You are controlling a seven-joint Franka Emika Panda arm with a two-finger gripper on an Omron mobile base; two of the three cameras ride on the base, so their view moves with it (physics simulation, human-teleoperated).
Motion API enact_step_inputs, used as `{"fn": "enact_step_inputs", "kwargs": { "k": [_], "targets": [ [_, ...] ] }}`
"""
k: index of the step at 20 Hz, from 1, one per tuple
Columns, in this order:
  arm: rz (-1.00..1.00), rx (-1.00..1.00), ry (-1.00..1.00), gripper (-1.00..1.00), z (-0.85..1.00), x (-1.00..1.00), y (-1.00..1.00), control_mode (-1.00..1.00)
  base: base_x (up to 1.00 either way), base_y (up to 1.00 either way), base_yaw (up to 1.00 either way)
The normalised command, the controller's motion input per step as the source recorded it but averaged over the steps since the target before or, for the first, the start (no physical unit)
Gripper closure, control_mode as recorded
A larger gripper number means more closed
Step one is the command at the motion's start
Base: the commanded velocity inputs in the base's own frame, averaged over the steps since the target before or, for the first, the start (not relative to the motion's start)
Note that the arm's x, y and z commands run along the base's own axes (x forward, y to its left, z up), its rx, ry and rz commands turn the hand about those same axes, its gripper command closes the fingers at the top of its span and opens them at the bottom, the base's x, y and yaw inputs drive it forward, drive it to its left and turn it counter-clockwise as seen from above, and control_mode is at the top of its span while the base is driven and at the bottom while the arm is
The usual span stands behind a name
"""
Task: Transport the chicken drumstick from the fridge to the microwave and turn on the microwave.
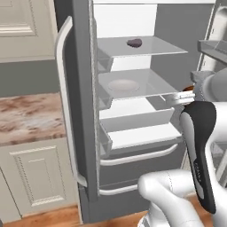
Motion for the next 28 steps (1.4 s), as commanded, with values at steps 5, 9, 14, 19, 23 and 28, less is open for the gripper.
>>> {"fn": "enact_step_inputs", "kwargs": {
  "k": [5, 9, 14, 19, 23, 28],
  "targets": [
    [0.00, 0.00, 0.00, 1.00, 0.00, 0.00, 0.00, 1.00, -0.28, 0.00, -0.24],
    [0.00, 0.00, 0.00, 1.00, 0.00, 0.00, 0.00, 1.00, -0.35, 0.00, -0.30],
    [0.00, 0.00, 0.00, 1.00, 0.00, 0.00, 0.00, 1.00, -0.49, 0.00, -0.35],
    [0.00, 0.00, 0.00, 1.00, 0.00, 0.00, 0.00, 1.00, -0.53, 0.00, -0.37],
    [0.00, 0.00, 0.00, 1.00, 0.00, 0.00, 0.00, 1.00, -0.44, 0.00, -0.40],
    [0.00, 0.00, 0.00, 1.00, 0.00, 0.00, 0.00, 1.00, -0.37, 0.00, -0.44]
  ]
}}
